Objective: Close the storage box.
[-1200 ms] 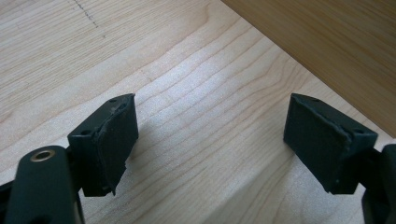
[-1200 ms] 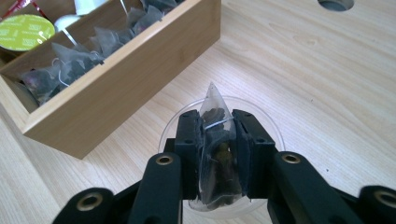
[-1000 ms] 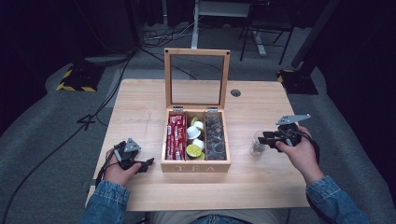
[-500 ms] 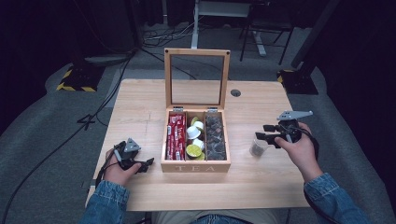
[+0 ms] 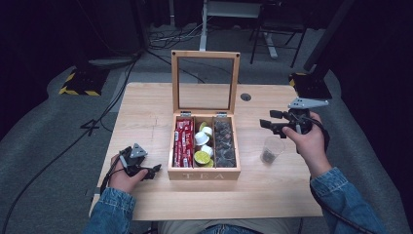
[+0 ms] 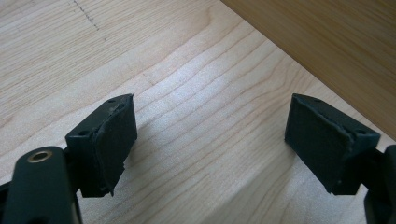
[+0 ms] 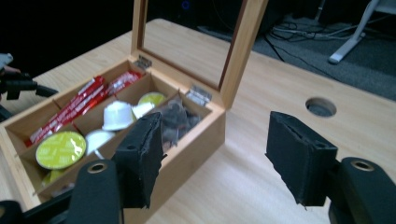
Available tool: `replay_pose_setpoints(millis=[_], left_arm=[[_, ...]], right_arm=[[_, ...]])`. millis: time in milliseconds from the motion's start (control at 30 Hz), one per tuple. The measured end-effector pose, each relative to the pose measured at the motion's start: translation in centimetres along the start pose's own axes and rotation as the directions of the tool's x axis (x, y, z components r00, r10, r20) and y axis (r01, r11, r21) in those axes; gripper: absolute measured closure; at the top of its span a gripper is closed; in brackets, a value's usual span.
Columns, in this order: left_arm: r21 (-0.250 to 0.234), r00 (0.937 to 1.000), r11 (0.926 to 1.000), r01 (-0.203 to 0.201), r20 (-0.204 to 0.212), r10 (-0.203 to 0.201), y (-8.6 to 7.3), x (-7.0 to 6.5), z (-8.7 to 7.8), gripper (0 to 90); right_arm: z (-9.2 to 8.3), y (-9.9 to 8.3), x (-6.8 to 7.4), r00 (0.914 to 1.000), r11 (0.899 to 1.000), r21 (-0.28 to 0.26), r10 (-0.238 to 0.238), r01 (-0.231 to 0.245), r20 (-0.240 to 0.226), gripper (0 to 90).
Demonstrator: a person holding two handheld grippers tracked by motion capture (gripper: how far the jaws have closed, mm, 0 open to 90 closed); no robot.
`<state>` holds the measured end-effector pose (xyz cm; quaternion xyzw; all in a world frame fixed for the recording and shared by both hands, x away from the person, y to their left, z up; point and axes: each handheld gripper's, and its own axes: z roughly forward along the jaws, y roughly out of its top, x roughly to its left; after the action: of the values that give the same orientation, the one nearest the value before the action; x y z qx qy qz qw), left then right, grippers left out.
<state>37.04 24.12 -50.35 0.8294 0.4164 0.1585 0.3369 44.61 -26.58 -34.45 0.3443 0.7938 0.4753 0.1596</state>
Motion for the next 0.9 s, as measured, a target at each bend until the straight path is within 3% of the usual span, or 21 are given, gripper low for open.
replay_pose_setpoints(millis=[367, 533, 900], left_arm=[[-0.004, 0.9989, 0.9993, 0.037, -0.030, -0.037, -0.1, 0.1, 0.0, 17.1], [-0.009, 0.9979, 0.9986, 0.052, -0.040, -0.052, -0.2, 0.6, -0.2, 17.1], [-0.004, 0.9979, 0.9988, 0.049, -0.043, -0.049, -0.2, 0.6, -0.2, 16.5]], right_arm=[[2.1, 4.6, -0.4, 0.9987, 0.998, -0.023, -0.051, 0.051, 0.003, 35.4], [3.9, 6.3, -0.5, 0.9976, 0.997, -0.015, -0.069, 0.069, 0.008, 36.8], [6.9, 9.5, -1.4, 0.9966, 0.996, -0.036, -0.077, 0.078, 0.027, 35.7]])
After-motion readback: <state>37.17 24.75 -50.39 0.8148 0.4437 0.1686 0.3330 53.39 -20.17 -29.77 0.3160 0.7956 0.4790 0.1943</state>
